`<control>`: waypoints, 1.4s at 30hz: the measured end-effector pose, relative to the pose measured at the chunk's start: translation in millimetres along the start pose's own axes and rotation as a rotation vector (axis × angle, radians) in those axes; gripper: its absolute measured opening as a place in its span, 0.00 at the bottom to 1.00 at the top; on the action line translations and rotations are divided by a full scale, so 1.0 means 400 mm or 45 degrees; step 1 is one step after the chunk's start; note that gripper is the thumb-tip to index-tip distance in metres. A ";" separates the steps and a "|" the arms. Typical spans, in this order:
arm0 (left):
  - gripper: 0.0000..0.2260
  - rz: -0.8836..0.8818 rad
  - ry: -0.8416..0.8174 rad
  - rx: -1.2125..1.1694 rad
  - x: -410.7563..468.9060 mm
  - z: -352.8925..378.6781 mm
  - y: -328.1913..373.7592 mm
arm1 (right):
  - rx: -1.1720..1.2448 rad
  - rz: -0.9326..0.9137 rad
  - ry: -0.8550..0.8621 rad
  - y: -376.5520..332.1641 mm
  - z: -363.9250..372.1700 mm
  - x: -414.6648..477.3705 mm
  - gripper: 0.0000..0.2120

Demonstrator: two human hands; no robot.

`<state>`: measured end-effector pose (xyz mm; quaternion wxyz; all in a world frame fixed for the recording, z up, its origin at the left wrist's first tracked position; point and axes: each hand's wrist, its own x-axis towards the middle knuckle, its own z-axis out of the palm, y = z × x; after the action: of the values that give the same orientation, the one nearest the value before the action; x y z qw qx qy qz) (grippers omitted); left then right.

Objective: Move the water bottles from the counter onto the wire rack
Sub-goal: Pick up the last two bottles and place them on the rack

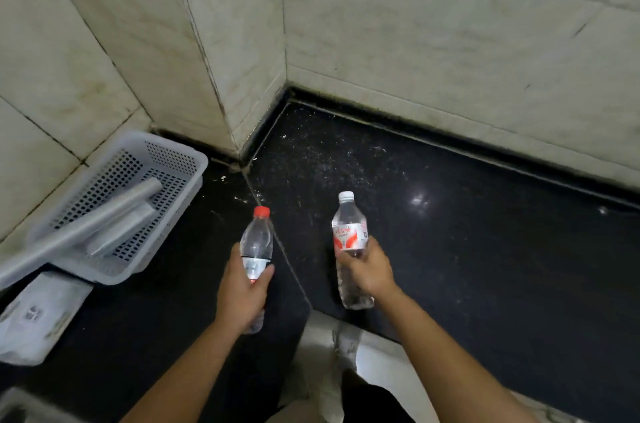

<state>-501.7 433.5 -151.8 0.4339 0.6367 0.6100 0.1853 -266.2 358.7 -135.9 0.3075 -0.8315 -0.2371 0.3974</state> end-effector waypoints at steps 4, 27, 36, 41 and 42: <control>0.24 0.258 -0.041 -0.209 -0.019 0.030 0.245 | 0.441 -0.152 0.126 -0.025 -0.146 -0.085 0.16; 0.24 0.208 -1.507 -1.114 -0.941 0.833 1.092 | 1.225 -0.375 1.058 0.676 -1.223 -0.774 0.17; 0.24 0.163 -1.786 -0.836 -1.267 1.232 1.236 | 1.627 -0.375 1.392 1.010 -1.538 -0.883 0.17; 0.21 0.038 -1.953 -0.905 -1.379 1.489 1.329 | 1.652 -0.309 1.554 1.182 -1.713 -0.869 0.24; 0.21 0.048 -1.977 -0.901 -1.399 1.548 1.357 | 1.631 -0.286 1.572 1.210 -1.757 -0.866 0.22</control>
<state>201.8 -227.6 91.5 0.8993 0.4201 0.0349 -0.1168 175.4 -427.5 51.8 0.8223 -0.5381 0.1579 -0.0967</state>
